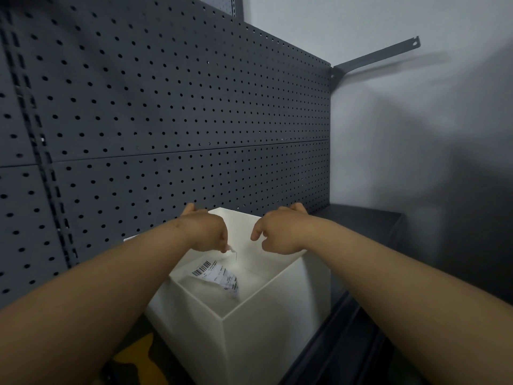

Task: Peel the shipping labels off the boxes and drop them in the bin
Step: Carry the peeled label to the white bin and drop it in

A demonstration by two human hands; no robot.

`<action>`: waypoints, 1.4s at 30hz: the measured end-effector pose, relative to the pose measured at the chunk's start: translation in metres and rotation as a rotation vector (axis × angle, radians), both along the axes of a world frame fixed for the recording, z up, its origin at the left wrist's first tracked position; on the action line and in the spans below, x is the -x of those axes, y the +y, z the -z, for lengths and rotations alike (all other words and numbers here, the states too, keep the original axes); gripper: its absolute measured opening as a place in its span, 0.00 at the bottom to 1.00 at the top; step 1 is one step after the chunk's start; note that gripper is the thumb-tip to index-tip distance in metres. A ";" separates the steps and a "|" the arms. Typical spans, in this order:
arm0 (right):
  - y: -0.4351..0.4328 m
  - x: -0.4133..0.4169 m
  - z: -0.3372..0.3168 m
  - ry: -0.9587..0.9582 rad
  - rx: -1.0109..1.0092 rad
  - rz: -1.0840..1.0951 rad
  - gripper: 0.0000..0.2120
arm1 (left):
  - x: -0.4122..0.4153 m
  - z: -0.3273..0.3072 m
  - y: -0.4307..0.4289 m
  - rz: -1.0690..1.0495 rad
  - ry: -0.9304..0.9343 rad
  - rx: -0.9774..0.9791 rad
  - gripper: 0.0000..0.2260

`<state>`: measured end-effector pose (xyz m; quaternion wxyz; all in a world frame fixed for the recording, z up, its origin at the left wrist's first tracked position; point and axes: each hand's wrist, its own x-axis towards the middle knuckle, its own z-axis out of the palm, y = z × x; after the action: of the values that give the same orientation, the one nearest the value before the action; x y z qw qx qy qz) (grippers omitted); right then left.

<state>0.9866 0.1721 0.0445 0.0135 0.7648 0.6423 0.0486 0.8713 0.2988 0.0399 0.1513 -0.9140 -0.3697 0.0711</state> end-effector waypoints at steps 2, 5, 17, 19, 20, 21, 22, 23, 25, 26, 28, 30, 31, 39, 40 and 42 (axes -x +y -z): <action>0.000 0.000 0.000 0.001 0.002 -0.002 0.20 | -0.001 0.001 0.002 -0.015 0.014 0.064 0.12; -0.001 0.000 0.000 -0.001 -0.006 -0.011 0.20 | -0.005 0.004 0.003 -0.017 0.075 0.085 0.11; -0.004 -0.002 0.005 0.010 0.004 -0.028 0.20 | -0.014 0.002 0.006 -0.001 0.197 -0.121 0.27; -0.003 -0.003 0.004 0.005 0.005 -0.025 0.20 | -0.013 0.003 0.008 0.009 0.114 -0.125 0.28; -0.003 -0.003 0.004 0.004 0.004 -0.025 0.20 | -0.012 0.004 0.010 0.027 0.068 -0.126 0.25; -0.003 -0.003 0.004 0.003 0.006 -0.025 0.20 | -0.012 0.004 0.012 0.042 0.026 -0.122 0.21; -0.002 -0.003 0.005 0.000 0.008 -0.025 0.20 | -0.011 0.004 0.014 0.051 -0.008 -0.115 0.16; -0.002 -0.003 0.005 -0.005 0.012 -0.024 0.20 | -0.010 0.004 0.015 0.056 -0.043 -0.105 0.12; -0.001 -0.002 0.006 -0.011 0.019 -0.023 0.20 | -0.008 0.004 0.015 0.065 -0.106 -0.082 0.06; -0.001 -0.002 0.006 -0.014 0.021 -0.023 0.20 | -0.007 0.004 0.014 0.066 -0.123 -0.071 0.07; -0.001 -0.001 0.006 -0.018 0.025 -0.024 0.20 | -0.005 0.004 0.015 0.058 -0.140 -0.047 0.12; -0.002 -0.001 0.007 -0.012 0.026 -0.022 0.20 | -0.004 0.003 0.014 0.043 -0.156 -0.013 0.13; -0.002 -0.001 0.007 -0.009 0.026 -0.020 0.20 | -0.003 0.003 0.014 0.033 -0.164 0.005 0.14; -0.003 0.001 0.009 -0.009 0.035 -0.012 0.21 | 0.003 0.002 0.012 0.055 -0.291 0.114 0.07; -0.003 0.001 0.009 -0.009 0.036 -0.011 0.21 | 0.004 0.002 0.011 0.056 -0.298 0.107 0.08; -0.003 0.002 0.008 -0.008 0.042 -0.010 0.21 | 0.006 0.002 0.010 0.060 -0.299 0.087 0.10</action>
<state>0.9850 0.1692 0.0361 0.0321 0.7610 0.6468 0.0383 0.8657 0.3085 0.0384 0.0566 -0.9306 -0.3574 -0.0545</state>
